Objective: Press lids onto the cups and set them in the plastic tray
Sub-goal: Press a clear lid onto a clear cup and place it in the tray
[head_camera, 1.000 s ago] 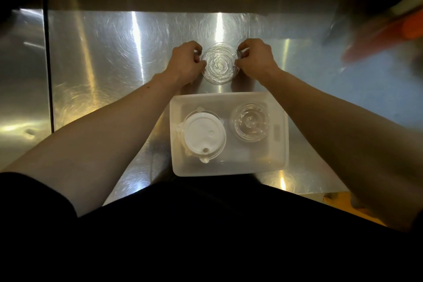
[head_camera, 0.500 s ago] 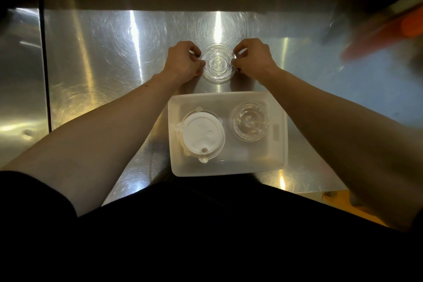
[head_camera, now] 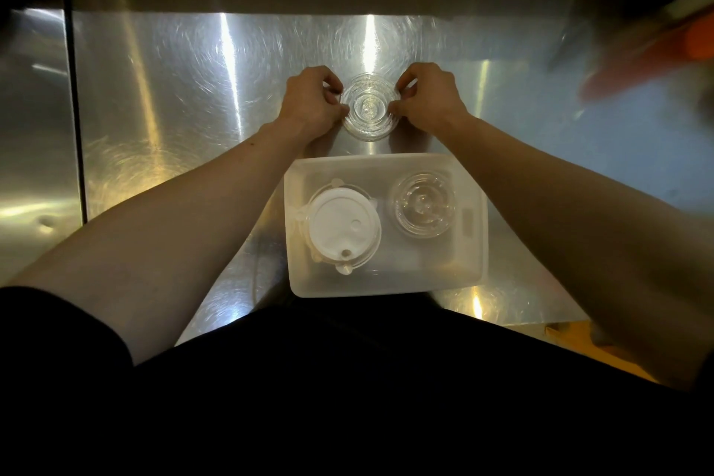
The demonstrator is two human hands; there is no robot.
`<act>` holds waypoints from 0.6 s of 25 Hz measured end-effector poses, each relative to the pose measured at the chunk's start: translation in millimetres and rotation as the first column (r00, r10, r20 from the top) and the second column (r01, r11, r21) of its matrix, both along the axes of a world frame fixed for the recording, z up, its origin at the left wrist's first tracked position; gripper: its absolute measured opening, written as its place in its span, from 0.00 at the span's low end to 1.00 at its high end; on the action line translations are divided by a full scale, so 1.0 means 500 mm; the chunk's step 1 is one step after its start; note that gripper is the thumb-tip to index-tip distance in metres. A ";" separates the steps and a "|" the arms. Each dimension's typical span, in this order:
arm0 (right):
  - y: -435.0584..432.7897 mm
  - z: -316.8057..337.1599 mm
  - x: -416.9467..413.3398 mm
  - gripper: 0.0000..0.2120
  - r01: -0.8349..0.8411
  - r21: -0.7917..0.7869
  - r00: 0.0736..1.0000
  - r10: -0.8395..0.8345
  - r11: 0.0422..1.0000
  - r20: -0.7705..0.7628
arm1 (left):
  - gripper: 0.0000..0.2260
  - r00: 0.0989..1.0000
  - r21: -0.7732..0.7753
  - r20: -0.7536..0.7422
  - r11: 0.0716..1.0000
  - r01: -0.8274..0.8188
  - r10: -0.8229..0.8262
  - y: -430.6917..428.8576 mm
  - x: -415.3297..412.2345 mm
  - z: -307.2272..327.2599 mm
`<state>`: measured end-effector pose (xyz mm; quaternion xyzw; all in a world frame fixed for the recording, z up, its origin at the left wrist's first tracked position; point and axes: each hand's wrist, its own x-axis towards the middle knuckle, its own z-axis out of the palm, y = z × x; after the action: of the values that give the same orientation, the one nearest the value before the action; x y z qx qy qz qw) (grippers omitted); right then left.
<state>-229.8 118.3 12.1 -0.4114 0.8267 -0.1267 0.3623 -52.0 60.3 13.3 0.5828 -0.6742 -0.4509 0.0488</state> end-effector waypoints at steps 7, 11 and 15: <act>0.010 0.006 -0.002 0.10 0.021 0.019 0.999 -0.022 1.000 0.046 | 0.13 1.000 0.019 0.007 1.000 -0.008 0.008 -0.001 -0.002 0.002; 0.010 0.011 -0.004 0.07 0.086 0.008 0.992 -0.087 0.996 0.094 | 0.14 1.000 0.035 0.005 0.999 -0.024 0.023 0.005 -0.005 0.007; 0.008 0.008 0.005 0.14 0.127 0.024 0.987 -0.129 0.992 0.096 | 0.15 0.995 0.092 -0.001 0.990 -0.104 0.104 0.012 -0.012 0.011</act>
<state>-227.3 122.3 16.3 -0.3474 0.8340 -0.1621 0.3969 -58.2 66.5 18.7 0.6177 -0.6214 -0.4797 0.0474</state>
